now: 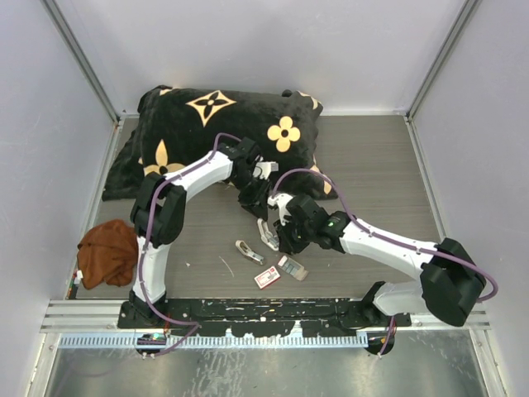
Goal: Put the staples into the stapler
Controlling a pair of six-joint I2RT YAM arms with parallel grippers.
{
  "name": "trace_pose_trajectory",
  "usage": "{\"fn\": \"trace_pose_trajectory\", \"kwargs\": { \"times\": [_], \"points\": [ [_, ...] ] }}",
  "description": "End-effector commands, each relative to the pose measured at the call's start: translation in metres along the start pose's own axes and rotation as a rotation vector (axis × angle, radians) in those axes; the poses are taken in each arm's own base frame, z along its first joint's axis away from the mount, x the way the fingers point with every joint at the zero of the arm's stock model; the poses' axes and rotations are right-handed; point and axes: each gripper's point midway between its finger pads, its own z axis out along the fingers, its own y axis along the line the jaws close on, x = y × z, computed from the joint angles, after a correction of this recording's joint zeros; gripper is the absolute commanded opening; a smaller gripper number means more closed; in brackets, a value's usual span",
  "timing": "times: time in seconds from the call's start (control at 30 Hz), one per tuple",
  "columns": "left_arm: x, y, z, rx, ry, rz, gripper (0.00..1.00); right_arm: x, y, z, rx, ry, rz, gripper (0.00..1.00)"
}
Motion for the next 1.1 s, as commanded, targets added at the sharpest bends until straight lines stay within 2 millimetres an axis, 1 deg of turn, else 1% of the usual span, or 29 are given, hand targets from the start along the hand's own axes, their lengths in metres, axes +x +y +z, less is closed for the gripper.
{"fn": "trace_pose_trajectory", "kwargs": {
  "times": [0.0,0.03,0.17,0.27,0.37,0.47,0.57,0.6,0.63,0.67,0.77,0.87,0.93,1.07],
  "points": [
    [0.000,-0.009,0.003,0.045,0.037,0.015,0.30,-0.028,0.003,0.001,0.011,-0.042,-0.062,0.21],
    [-0.004,-0.011,0.000,0.044,0.018,0.023,0.38,-0.028,0.002,0.003,0.013,-0.031,-0.062,0.21],
    [-0.018,-0.014,-0.013,0.006,-0.063,0.062,0.54,-0.030,0.001,0.010,0.021,0.002,-0.053,0.21],
    [-0.024,-0.012,-0.023,-0.032,-0.129,0.077,0.59,-0.030,0.001,0.015,0.027,0.030,-0.049,0.21],
    [-0.033,-0.012,-0.034,-0.056,-0.208,0.075,0.66,-0.030,0.001,0.019,0.023,0.058,-0.045,0.21],
    [-0.038,0.001,-0.052,-0.123,-0.265,0.032,0.68,-0.027,0.000,0.024,0.034,0.097,-0.024,0.21],
    [-0.041,0.022,-0.079,-0.169,-0.356,-0.049,0.69,-0.027,0.000,0.028,0.044,0.117,-0.004,0.21],
    [-0.041,0.026,-0.092,-0.169,-0.406,-0.070,0.70,-0.027,-0.001,0.030,0.050,0.121,0.001,0.21],
    [-0.036,0.033,-0.097,-0.172,-0.433,-0.096,0.71,-0.028,-0.001,0.030,0.055,0.121,0.009,0.21],
    [-0.036,0.038,-0.107,-0.177,-0.476,-0.113,0.73,-0.028,-0.001,0.031,0.057,0.123,0.012,0.21],
    [-0.030,0.052,-0.130,-0.228,-0.571,-0.132,0.77,-0.027,-0.003,0.034,0.076,0.137,0.023,0.21],
    [-0.029,0.058,-0.150,-0.314,-0.621,-0.106,0.81,-0.024,-0.004,0.037,0.087,0.152,0.025,0.21],
    [-0.029,0.062,-0.162,-0.354,-0.643,-0.103,0.82,-0.022,-0.001,0.039,0.085,0.156,0.026,0.21],
    [-0.028,0.061,-0.175,-0.371,-0.688,-0.097,0.83,-0.022,0.002,0.042,0.092,0.157,0.027,0.21]
  ]
}}
